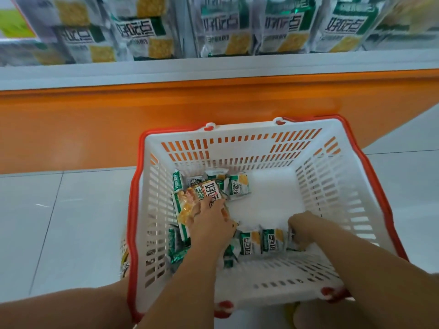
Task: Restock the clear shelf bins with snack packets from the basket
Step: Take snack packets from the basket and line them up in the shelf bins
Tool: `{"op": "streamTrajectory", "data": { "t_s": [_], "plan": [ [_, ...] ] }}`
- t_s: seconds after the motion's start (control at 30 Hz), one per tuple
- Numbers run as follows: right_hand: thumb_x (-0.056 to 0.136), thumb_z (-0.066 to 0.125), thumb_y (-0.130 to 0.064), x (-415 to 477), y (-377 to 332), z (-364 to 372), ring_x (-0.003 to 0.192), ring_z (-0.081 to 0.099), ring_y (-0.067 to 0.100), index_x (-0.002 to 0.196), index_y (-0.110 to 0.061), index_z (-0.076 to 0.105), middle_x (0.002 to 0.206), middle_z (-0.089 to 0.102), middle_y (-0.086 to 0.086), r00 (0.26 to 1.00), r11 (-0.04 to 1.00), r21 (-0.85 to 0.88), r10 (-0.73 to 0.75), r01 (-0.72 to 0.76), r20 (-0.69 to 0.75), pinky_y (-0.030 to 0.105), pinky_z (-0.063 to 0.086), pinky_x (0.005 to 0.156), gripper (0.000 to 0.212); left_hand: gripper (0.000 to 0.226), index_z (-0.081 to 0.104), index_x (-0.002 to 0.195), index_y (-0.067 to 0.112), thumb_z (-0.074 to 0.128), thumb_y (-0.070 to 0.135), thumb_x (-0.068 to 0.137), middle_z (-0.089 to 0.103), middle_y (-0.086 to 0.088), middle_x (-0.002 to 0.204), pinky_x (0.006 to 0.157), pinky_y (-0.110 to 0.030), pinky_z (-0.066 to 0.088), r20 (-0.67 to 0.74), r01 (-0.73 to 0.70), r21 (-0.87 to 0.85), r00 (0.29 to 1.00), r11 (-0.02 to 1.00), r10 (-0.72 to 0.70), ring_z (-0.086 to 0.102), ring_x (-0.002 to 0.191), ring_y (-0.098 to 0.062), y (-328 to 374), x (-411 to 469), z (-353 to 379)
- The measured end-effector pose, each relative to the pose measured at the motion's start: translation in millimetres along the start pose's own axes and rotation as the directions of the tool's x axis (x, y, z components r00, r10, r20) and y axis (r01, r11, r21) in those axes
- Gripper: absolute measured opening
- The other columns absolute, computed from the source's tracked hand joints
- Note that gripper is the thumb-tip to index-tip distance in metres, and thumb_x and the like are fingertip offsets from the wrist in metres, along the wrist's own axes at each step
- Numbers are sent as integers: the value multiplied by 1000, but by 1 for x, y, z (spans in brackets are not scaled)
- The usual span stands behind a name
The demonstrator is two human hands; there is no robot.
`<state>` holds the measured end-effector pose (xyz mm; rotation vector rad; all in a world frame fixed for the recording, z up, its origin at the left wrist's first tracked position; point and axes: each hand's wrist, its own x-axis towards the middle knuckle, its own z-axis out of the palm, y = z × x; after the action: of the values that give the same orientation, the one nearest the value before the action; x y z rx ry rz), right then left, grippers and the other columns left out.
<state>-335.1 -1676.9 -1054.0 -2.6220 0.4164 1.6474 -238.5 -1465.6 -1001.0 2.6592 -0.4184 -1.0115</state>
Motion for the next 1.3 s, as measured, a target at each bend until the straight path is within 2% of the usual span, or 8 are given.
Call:
{"op": "streamTrajectory", "data": {
  "t_s": [0.1,0.23,0.33,0.63,0.87,1.0,1.17,1.3],
  "plan": [
    [91,56,-19,-16,5,-21,83,51,19,96,-7,58,114,62,13,999,982,190,10,0,-51,31,48,77,14,36,51,128,27,46,26,92,43,-3,140,102,-46,42,56,14,-35,998,999,-12,46,123,-27,1,-4,-15],
    [94,55,-36,-65,4,-77,81,48,18,110,-3,59,102,58,11,976,938,314,-87,148,-198,27,37,64,37,34,53,125,17,44,24,93,59,-9,120,92,-39,49,166,-86,-23,982,996,88,57,103,-26,20,-24,-47],
    [93,56,-40,-114,-4,-121,65,43,14,96,-5,59,80,49,4,932,916,290,-184,278,-313,25,29,54,36,36,51,130,8,46,22,97,57,-12,128,85,-29,46,162,-192,-16,968,981,192,57,112,-27,46,-46,-88],
    [86,61,-45,-250,-6,-180,61,43,6,91,-15,62,73,50,-9,648,872,75,-300,484,-700,24,29,52,31,54,44,136,23,65,36,88,55,6,127,86,-26,44,23,-488,73,873,870,488,51,104,-10,87,-121,-208],
    [84,65,-41,-285,-16,-184,53,39,8,72,-24,52,62,47,-7,461,633,217,-249,743,-852,27,33,55,24,23,59,100,34,69,43,82,62,12,106,81,-37,51,-80,-569,33,818,822,569,61,91,-10,93,-148,-238],
    [74,67,-51,-283,-23,-192,75,63,6,87,-35,53,88,67,-11,382,466,301,-89,832,-920,36,52,74,25,11,58,86,32,67,37,85,63,6,91,80,-48,52,-223,-612,-39,776,790,591,63,85,-22,95,-141,-249],
    [80,70,-37,-279,-24,-211,59,54,4,102,-40,48,88,57,-14,331,443,327,72,835,-941,23,40,58,31,27,59,102,13,63,36,89,62,-9,96,73,-42,47,-413,-627,-121,736,769,536,58,86,-26,97,-131,-268],
    [84,69,-27,-274,-27,-239,78,58,28,99,-41,50,96,61,10,224,451,264,141,853,-964,42,52,66,28,23,59,111,18,61,29,92,61,6,95,64,-19,42,-527,-650,-207,704,731,476,56,75,0,94,-119,-276]
  ]
}}
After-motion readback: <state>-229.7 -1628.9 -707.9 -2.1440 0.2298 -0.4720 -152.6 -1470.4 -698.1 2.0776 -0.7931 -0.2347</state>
